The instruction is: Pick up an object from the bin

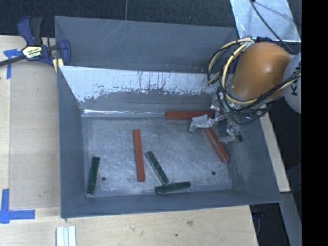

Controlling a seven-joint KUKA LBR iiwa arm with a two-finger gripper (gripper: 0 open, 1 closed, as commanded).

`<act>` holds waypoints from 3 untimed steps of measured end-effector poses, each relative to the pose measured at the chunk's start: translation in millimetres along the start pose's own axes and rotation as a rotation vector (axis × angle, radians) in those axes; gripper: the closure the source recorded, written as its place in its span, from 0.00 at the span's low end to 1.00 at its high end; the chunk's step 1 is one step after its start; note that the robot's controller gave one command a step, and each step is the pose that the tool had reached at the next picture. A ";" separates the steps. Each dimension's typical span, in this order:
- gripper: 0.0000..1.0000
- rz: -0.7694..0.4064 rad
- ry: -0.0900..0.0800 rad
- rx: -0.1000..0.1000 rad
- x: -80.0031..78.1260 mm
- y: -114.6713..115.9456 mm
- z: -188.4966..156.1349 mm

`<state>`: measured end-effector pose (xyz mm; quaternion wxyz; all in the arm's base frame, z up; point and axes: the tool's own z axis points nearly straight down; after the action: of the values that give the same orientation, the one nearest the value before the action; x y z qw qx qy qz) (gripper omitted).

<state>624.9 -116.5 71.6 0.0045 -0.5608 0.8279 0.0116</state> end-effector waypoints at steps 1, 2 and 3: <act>0.00 -0.457 0.020 0.013 -19.1 3.9 0.3; 1.00 -0.453 0.020 0.011 -17.5 3.4 -0.2; 1.00 -0.456 0.020 0.018 -44.3 45.9 -107.4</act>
Offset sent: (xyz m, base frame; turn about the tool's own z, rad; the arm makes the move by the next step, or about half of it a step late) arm 0.0027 0.0178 -0.0001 -0.4570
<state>599.4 -60.9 180.6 0.0037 -0.7336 0.6796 -0.0029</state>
